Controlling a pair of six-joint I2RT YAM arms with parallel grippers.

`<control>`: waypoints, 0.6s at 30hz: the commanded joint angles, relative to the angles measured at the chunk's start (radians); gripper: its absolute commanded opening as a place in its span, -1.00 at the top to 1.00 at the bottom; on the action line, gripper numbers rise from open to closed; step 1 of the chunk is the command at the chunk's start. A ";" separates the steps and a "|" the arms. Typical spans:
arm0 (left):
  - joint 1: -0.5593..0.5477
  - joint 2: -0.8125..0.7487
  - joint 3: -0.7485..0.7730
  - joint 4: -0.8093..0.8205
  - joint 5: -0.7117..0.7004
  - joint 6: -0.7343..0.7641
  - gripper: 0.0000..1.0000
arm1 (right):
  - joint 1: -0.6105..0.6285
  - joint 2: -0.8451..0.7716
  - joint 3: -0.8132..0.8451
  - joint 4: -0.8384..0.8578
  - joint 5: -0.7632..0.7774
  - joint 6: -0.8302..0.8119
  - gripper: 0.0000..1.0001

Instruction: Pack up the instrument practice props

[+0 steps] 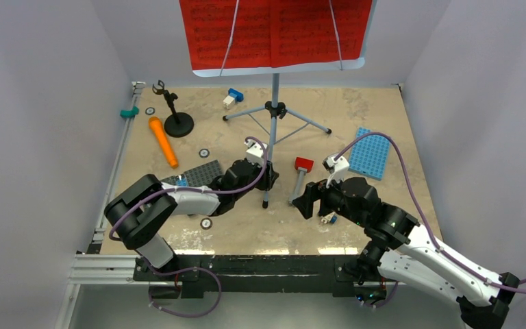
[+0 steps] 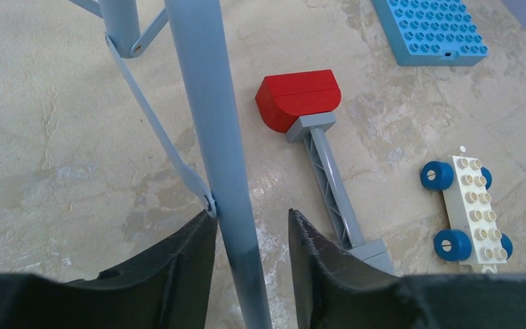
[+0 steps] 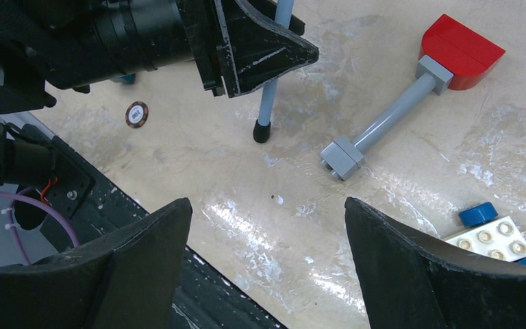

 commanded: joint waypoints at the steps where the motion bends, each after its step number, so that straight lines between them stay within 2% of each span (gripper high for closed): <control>1: -0.015 -0.038 -0.017 0.005 -0.052 -0.003 0.18 | -0.001 -0.022 0.015 0.002 0.028 0.011 -0.73; 4: -0.016 -0.048 -0.036 -0.001 -0.054 -0.006 0.45 | -0.002 -0.028 0.011 0.002 0.031 0.012 -0.73; 7: -0.021 -0.065 -0.055 0.000 -0.051 -0.009 0.93 | -0.002 -0.029 0.010 0.002 0.032 0.015 -0.73; 8: -0.026 -0.078 -0.063 -0.001 -0.053 -0.009 1.00 | -0.002 -0.029 0.010 0.002 0.032 0.015 -0.73; 18: -0.047 -0.243 -0.178 -0.057 0.024 -0.030 1.00 | -0.002 -0.025 0.010 0.014 0.040 0.010 -0.72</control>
